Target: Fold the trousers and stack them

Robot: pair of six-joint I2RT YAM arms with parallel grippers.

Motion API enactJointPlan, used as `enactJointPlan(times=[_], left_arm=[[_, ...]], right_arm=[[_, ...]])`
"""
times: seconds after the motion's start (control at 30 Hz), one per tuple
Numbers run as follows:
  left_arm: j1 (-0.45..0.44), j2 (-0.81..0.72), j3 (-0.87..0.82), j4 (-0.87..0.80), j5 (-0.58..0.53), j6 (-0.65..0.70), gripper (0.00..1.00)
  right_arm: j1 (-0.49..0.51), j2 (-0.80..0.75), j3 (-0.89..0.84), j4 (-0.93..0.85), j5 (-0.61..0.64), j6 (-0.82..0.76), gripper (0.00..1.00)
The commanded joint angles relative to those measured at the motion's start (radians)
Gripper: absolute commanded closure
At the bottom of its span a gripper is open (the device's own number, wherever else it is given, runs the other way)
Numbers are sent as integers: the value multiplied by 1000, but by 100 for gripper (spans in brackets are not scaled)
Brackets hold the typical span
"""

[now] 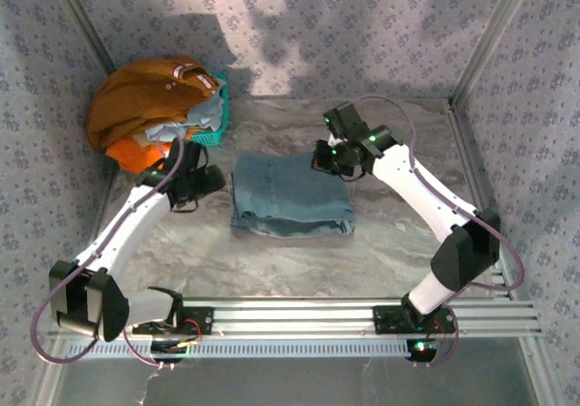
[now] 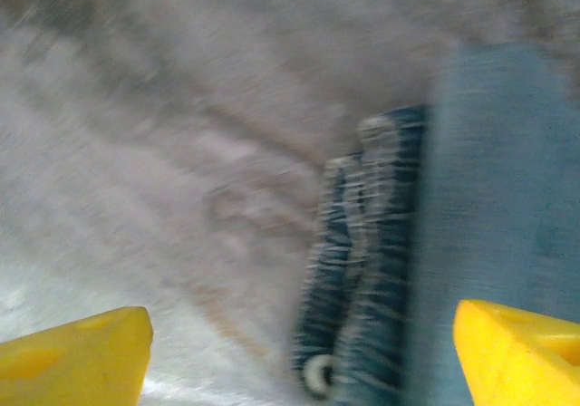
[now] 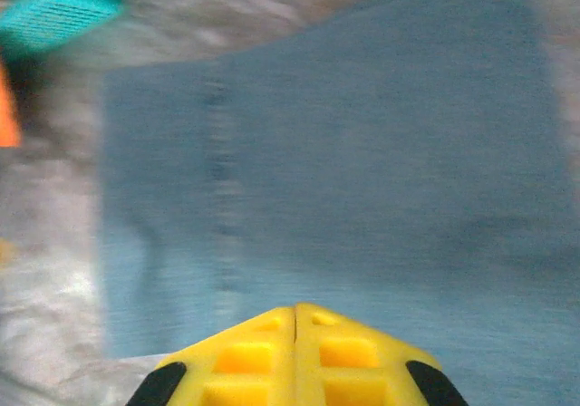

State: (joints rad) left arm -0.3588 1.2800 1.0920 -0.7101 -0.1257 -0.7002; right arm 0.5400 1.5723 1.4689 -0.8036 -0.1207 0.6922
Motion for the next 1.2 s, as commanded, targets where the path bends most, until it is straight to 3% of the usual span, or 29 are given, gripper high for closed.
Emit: enactJointPlan(times=[0.0,0.17,0.3,0.47,0.67,0.87,1.07,1.17], left_arm=[[-108,95,107,-33,-53,43,19],[-175,228,103,48,-37,25,30],[-171,245,-58,144,-50,-13,34],[-127,238,-244,217,-60,-52,35],[-68,214,-366,260,-58,-55,36],[-62,176,-384,239,-32,-34,31],[-62,38,-296,103,-16,29,7],[-82,-18,-207,-6,-57,60,5]], right_arm=[[-42,-43,-148,36,21,-12,100],[-43,-54,-392,126,28,13,100],[14,-41,-557,242,1,49,100],[57,-22,-641,288,36,67,100],[6,36,-683,298,28,38,100],[-36,-36,-636,232,21,-6,100],[-8,-100,-436,117,19,-51,100],[46,-63,-347,119,13,-48,100]])
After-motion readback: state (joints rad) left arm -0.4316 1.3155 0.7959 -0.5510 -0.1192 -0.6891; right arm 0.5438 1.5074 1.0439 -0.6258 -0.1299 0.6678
